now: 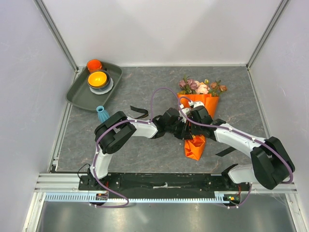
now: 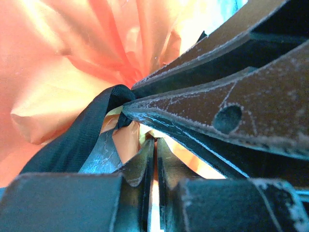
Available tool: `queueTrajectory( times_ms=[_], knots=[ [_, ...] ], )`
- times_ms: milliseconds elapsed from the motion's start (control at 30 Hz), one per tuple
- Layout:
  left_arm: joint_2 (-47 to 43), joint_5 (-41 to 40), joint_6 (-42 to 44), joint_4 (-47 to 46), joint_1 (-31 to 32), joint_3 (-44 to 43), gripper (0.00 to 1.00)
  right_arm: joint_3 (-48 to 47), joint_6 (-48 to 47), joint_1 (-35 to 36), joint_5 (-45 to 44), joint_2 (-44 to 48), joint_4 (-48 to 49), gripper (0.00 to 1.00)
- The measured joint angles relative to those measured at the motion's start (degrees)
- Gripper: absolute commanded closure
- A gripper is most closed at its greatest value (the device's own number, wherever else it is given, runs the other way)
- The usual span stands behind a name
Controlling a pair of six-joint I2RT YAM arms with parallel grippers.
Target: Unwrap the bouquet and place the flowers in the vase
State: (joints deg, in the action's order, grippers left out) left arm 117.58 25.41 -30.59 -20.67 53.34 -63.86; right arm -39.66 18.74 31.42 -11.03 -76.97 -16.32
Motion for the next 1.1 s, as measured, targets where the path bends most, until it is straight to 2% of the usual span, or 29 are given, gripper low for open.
queueTrajectory(
  times_ms=[33,300,433,600,767,1000,1100],
  knots=[
    [0.0,0.0,0.0,0.0,0.0,0.0,0.89,0.0,0.0,0.1,-0.1,0.0,0.0,0.86],
    [0.0,0.0,0.0,-0.1,0.0,-0.1,0.89,-0.1,0.8,0.4,-1.2,1.5,-0.7,0.91],
    [0.0,0.0,0.0,-0.2,0.1,-0.3,0.89,-0.2,1.4,0.4,-2.0,4.3,-1.8,0.98],
    [0.0,0.1,0.0,-0.6,0.1,-0.8,0.89,-0.2,2.1,0.4,-3.2,7.0,-3.0,0.99],
    [0.0,0.2,0.0,-0.8,0.2,-0.9,0.89,-0.7,2.6,0.4,-3.9,7.7,-4.3,0.93],
    [0.2,0.0,0.0,0.5,0.1,-1.0,0.89,-1.4,3.3,0.3,-5.4,7.7,-3.9,0.74],
    [0.3,0.0,0.0,0.8,0.1,-1.0,0.89,-1.9,3.6,0.3,-5.6,7.6,-3.3,0.72]
  ],
)
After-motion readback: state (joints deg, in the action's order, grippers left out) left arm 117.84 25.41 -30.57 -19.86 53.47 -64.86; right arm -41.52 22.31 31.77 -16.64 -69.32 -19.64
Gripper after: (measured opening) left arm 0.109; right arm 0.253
